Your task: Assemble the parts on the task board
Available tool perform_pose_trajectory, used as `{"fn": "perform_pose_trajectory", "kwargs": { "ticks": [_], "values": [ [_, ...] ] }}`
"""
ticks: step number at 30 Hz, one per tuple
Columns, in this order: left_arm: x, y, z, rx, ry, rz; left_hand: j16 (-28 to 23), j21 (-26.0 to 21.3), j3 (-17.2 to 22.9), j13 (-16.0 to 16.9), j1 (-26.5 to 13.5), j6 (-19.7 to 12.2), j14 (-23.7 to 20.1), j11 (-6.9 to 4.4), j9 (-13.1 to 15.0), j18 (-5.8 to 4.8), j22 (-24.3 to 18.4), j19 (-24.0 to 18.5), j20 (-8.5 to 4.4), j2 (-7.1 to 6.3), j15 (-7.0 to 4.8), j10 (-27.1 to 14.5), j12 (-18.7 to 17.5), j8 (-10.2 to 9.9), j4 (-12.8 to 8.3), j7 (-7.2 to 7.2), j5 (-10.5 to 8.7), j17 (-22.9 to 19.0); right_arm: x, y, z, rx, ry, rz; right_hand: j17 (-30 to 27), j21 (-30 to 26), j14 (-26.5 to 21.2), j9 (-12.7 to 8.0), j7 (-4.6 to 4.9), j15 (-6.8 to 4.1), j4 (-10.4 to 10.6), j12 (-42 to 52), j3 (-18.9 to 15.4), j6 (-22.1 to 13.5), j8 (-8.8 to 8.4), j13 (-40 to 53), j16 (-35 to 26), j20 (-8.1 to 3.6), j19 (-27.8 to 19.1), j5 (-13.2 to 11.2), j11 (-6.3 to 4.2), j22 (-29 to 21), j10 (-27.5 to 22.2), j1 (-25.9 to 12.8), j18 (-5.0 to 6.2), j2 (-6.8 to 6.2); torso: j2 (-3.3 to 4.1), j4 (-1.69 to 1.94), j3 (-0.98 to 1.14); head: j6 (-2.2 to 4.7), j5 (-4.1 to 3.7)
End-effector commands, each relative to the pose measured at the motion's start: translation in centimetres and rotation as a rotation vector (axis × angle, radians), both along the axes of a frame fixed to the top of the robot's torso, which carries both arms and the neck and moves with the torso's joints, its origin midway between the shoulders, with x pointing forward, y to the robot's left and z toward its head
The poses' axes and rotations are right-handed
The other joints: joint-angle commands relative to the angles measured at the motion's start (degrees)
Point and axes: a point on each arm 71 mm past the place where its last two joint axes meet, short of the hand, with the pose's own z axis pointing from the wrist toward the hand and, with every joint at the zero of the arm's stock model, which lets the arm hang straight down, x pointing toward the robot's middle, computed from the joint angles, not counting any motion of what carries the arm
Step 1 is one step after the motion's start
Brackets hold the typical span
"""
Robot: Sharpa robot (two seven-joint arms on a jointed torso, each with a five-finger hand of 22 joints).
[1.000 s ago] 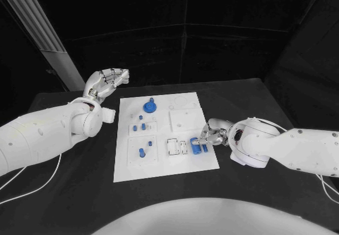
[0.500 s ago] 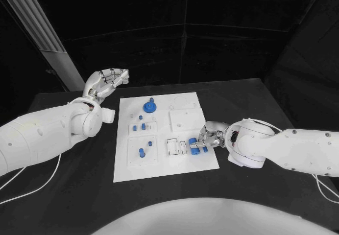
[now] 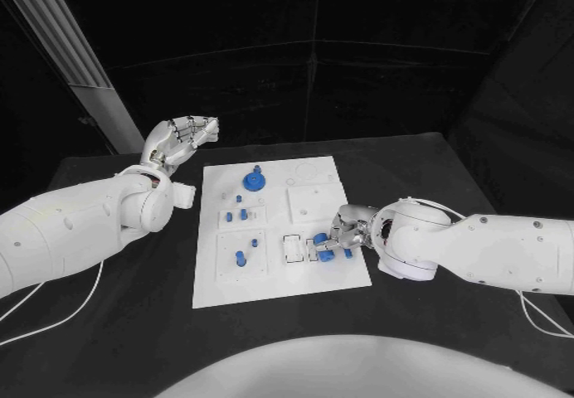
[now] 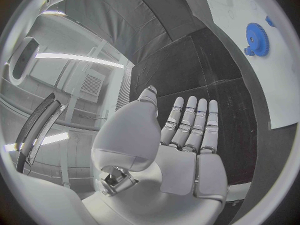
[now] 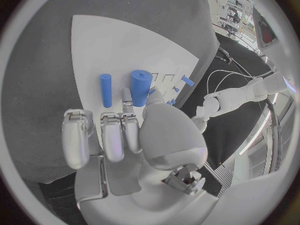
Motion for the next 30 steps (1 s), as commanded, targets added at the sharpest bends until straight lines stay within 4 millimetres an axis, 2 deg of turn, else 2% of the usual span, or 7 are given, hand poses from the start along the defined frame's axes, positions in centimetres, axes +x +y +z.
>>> {"fn": "perform_pose_trajectory", "kwargs": {
  "ticks": [1,6,14,20,24,26,30],
  "values": [
    [-0.43,-0.19,1.41,-0.055,-0.186,-0.041,0.22,-0.22,-0.32,-0.07,0.36,-0.35,-0.25,-0.02,-0.07,-1.04,-0.06,0.27,0.00,0.24,0.01,-0.23,0.20,0.18,-0.01,4.69,0.23,-0.05,-0.25,-0.06,-0.73,-0.052,0.038,0.015,15.08,-0.29,6.06,-1.49,0.33,0.61,-0.08,0.15,0.23,-1.17,-1.90,15.06,0.31,0.70,5.27,0.09,0.72,14.44,5.97,0.14,-0.38,-0.62,-0.01,0.00,0.02,0.00,0.05],
    [-0.43,-0.15,1.40,-0.054,-0.186,-0.040,0.22,-0.22,-0.32,-0.07,0.36,-0.35,-0.25,-0.02,-0.07,-1.04,-0.06,0.27,0.00,0.24,0.01,-0.23,0.20,0.18,-0.01,4.69,0.23,-0.05,-0.23,0.19,-0.85,-0.057,0.043,0.023,15.08,-0.33,6.06,-2.55,1.07,1.24,-0.63,0.15,0.50,-2.46,-3.72,15.06,0.31,1.25,5.23,-0.04,1.41,14.42,5.97,0.49,-0.36,-0.93,-0.02,-0.02,0.00,0.00,0.00],
    [-0.43,-0.11,1.40,-0.054,-0.185,-0.040,0.22,-0.22,-0.32,-0.07,0.36,-0.35,-0.25,-0.02,-0.07,-1.04,-0.06,0.27,0.00,0.24,0.01,-0.23,0.20,0.18,-0.01,4.69,0.23,-0.05,-0.24,0.38,-0.95,-0.055,0.044,0.029,15.08,-0.28,6.06,-3.93,1.69,1.85,-3.60,0.15,2.85,-2.63,-5.51,15.06,0.31,2.02,5.20,-0.80,2.04,14.42,5.97,3.48,-0.36,-1.48,-0.03,-0.03,0.00,0.00,0.00],
    [-0.44,-0.08,1.40,-0.054,-0.185,-0.040,0.31,-0.23,-0.40,-0.08,0.38,-0.37,-0.26,-0.03,-0.07,-1.05,-0.09,0.24,0.00,0.31,0.01,-0.25,0.33,0.30,-0.01,4.69,0.24,-0.19,-0.27,0.47,-0.96,-0.049,0.041,0.032,15.08,-0.20,6.06,-4.67,1.97,2.08,-4.41,0.15,3.98,-2.89,-6.45,15.06,0.31,2.29,5.22,-1.75,2.29,14.44,5.97,3.46,-0.37,-2.91,-0.01,-0.03,-0.01,0.00,-0.03],
    [-0.43,-0.07,1.39,-0.054,-0.184,-0.040,0.31,-0.23,-0.40,-0.08,0.38,-0.37,-0.26,-0.03,-0.07,-1.05,-0.09,0.24,0.00,0.31,0.01,-0.25,0.33,0.30,-0.01,4.69,0.24,-0.19,-0.28,0.49,-0.96,-0.047,0.041,0.034,15.08,-0.21,6.06,-5.04,2.09,2.17,-4.36,0.15,4.95,-2.93,-6.85,15.06,0.31,2.42,5.20,-1.11,2.43,14.43,5.97,2.86,-0.36,-3.99,-0.02,-0.04,-0.01,0.00,-0.04],
    [-0.44,-0.07,1.39,-0.054,-0.183,-0.040,0.31,-0.23,-0.40,-0.08,0.38,-0.37,-0.26,-0.03,-0.07,-1.05,-0.09,0.24,0.00,0.31,0.01,-0.25,0.33,0.30,-0.01,4.69,0.24,-0.19,-0.29,0.49,-0.96,-0.046,0.040,0.034,15.08,-0.17,6.06,-5.28,2.13,2.24,-4.63,0.15,6.03,-2.84,-7.05,15.06,0.31,2.50,5.21,0.23,2.48,14.44,5.97,2.96,-0.37,-4.38,-0.02,-0.02,-0.02,0.00,-0.06],
    [-0.43,-0.06,1.38,-0.054,-0.182,-0.040,0.31,-0.23,-0.40,-0.08,0.38,-0.37,-0.26,-0.03,-0.07,-1.05,-0.09,0.24,0.00,0.31,0.01,-0.25,0.33,0.30,-0.01,4.69,0.24,-0.19,-0.31,0.47,-0.93,-0.043,0.037,0.033,15.08,-0.04,6.06,-5.63,2.04,2.30,-7.10,0.15,9.56,-2.22,-7.22,15.06,0.31,2.59,5.25,3.36,2.41,14.48,5.97,6.28,-0.40,-3.28,-0.05,-0.05,-0.01,0.00,0.03]
  ]
}}
